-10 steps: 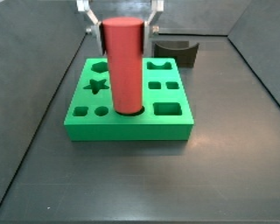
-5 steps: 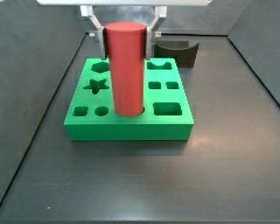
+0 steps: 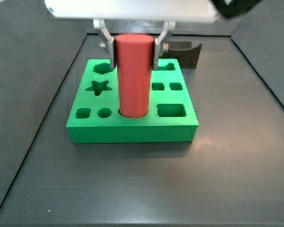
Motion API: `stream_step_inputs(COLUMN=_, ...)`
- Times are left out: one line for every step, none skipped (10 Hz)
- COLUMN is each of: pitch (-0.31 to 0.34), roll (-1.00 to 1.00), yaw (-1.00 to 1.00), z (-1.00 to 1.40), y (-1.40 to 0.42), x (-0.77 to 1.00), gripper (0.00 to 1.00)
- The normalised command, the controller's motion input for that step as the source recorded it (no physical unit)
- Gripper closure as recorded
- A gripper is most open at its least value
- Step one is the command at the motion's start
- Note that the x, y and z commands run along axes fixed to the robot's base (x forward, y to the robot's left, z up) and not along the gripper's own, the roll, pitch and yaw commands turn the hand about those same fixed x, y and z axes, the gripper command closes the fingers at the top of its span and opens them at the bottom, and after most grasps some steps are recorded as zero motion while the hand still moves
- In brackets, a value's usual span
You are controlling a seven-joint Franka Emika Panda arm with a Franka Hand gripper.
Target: Insert the oval object.
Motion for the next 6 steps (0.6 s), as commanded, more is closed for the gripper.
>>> stream_step_inputs(pitch=0.0, roll=0.02, yaw=-0.06, z=-0.29, y=-0.08, x=0.0, gripper=1.0)
stream_step_inputs(pitch=0.0, roll=0.02, yaw=-0.06, z=-0.25, y=-0.08, x=0.0, gripper=1.0)
stream_step_inputs(pitch=0.0, roll=0.01, yaw=-0.05, z=-0.21, y=-0.06, x=0.0, gripper=1.0)
stream_step_inputs(pitch=0.0, roll=0.01, yaw=-0.03, z=-0.19, y=-0.04, x=0.0, gripper=1.0)
stream_step_inputs(pitch=0.0, roll=0.02, yaw=-0.02, z=-0.21, y=-0.04, x=0.0, gripper=1.0)
stream_step_inputs(pitch=0.0, roll=0.02, yaw=-0.01, z=-0.24, y=-0.02, x=0.0, gripper=1.0)
